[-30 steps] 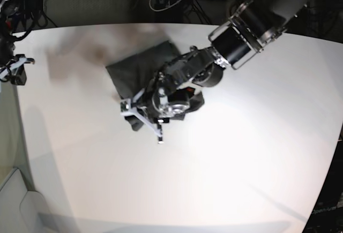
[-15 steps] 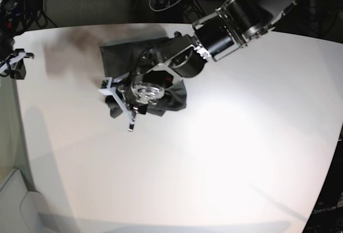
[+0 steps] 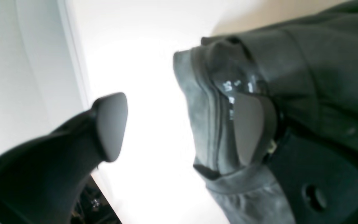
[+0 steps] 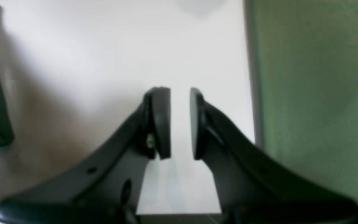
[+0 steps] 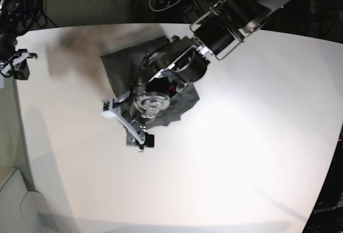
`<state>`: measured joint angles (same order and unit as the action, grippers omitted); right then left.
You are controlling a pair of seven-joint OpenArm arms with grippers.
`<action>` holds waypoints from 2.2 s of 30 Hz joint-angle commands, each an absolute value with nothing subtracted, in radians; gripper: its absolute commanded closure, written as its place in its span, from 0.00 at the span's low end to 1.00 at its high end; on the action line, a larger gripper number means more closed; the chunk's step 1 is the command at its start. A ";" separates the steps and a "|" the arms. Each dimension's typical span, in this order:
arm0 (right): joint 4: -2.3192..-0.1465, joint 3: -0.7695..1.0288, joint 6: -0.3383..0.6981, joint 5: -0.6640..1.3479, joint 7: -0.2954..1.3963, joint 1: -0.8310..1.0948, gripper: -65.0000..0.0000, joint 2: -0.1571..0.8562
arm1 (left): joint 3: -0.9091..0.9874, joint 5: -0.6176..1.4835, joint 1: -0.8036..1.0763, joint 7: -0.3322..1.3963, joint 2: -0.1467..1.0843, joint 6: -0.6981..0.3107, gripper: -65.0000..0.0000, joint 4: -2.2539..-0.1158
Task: Layout the t-shirt on the table in an organized manner, then fold the t-shirt properly
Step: 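Press down on the folded bundle with the left gripper to flatten it, then square the bundle sides with both grippers pushing inward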
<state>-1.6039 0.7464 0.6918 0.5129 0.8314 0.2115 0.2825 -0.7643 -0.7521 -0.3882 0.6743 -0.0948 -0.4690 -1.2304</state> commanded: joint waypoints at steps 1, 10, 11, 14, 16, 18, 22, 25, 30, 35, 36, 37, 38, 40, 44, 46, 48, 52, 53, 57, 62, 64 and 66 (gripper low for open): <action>-1.623 0.745 0.698 0.532 0.811 0.203 0.85 0.302 | -0.756 -0.766 -0.412 0.665 -0.108 -0.455 0.21 -1.283; -1.685 0.659 0.698 0.530 0.811 0.203 0.85 0.298 | -0.469 -0.759 -0.268 0.832 0.007 -0.466 0.55 -1.702; -1.685 0.639 0.698 0.530 0.811 0.200 0.85 0.289 | -0.426 -0.763 -0.231 0.854 0.008 -0.466 0.64 -1.733; -1.676 0.591 0.698 0.527 0.803 0.185 0.85 0.265 | -0.303 -0.760 -0.119 0.901 -0.001 -0.464 0.95 -1.768; -1.669 0.555 0.698 0.526 0.803 0.162 0.85 0.246 | -0.246 -0.756 -0.062 0.914 -0.007 -0.461 1.00 -1.768; -1.662 0.524 0.698 0.526 0.805 0.148 0.85 0.239 | -0.197 -0.759 0.007 0.917 -0.050 -0.458 0.98 -1.782; -1.639 0.438 0.698 0.526 0.806 0.124 0.85 0.229 | -0.090 -0.763 0.097 0.943 -0.119 -0.458 1.00 -1.793; -1.636 0.404 0.698 0.526 0.803 0.127 0.85 0.191 | -0.035 -0.763 0.116 0.943 -0.157 -0.458 1.00 -1.767; -1.633 0.372 0.698 0.524 0.802 0.147 0.85 0.153 | -0.013 -0.762 0.110 0.938 -0.157 -0.458 1.00 -1.681; -1.633 0.328 0.698 0.526 0.800 0.180 0.85 0.151 | -0.010 -0.659 0.056 0.941 -0.157 -0.455 1.00 -1.575; -1.635 0.315 0.698 0.526 0.800 0.193 0.85 0.151 | -0.010 -0.638 0.047 0.940 -0.157 -0.455 1.00 -1.557; -1.636 0.305 0.698 0.526 0.800 0.200 0.85 0.151 | -0.010 -0.621 0.038 0.940 -0.157 -0.455 1.00 -1.546; -1.636 0.295 0.698 0.526 0.800 0.206 0.85 0.151 | -0.010 -0.607 0.028 0.938 -0.157 -0.455 1.00 -1.537; -1.636 0.272 0.698 0.526 0.800 0.217 0.85 0.151 | -0.012 -0.588 0.013 0.934 -0.157 -0.455 1.00 -1.514; -1.641 0.237 0.698 0.526 0.800 0.236 0.85 0.150 | -0.012 -0.581 -0.022 0.931 -0.157 -0.455 1.00 -1.497; -1.641 0.211 0.698 0.526 0.800 0.242 0.85 0.150 | -0.012 -0.579 -0.039 0.929 -0.157 -0.455 1.00 -1.495; -1.641 0.191 0.698 0.526 0.800 0.251 0.85 0.151 | -0.012 -0.579 -0.053 0.929 -0.157 -0.455 1.00 -1.491; -1.652 0.185 0.698 0.527 0.800 0.263 0.85 0.154 | -0.010 -0.579 -0.064 0.920 -0.157 -0.455 1.00 -1.492; -1.652 0.185 0.698 0.527 0.800 0.269 0.85 0.154 | -0.010 -0.579 -0.064 0.897 -0.157 -0.455 1.00 -1.491; -1.652 0.202 0.698 0.527 0.800 0.272 0.86 0.156 | -0.007 -0.579 -0.058 0.871 -0.157 -0.455 1.00 -1.517; -1.739 0.283 0.698 0.527 0.800 0.272 0.85 0.156 | 0.024 -0.579 -0.028 0.871 -0.157 -0.456 1.00 -1.672; -1.796 0.303 0.698 0.527 0.800 0.272 0.85 0.156 | 0.051 -0.579 -0.022 0.872 -0.157 -0.456 1.00 -1.764; -1.851 0.308 0.698 0.530 0.806 0.274 0.85 0.156 | 0.093 -0.585 -0.001 0.901 -0.157 -0.458 1.00 -1.857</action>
<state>-1.8336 0.3046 0.6914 0.5068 0.8280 0.2779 0.1486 0.0963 -0.5774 0.0097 0.9100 -0.1528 -0.4648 -1.8366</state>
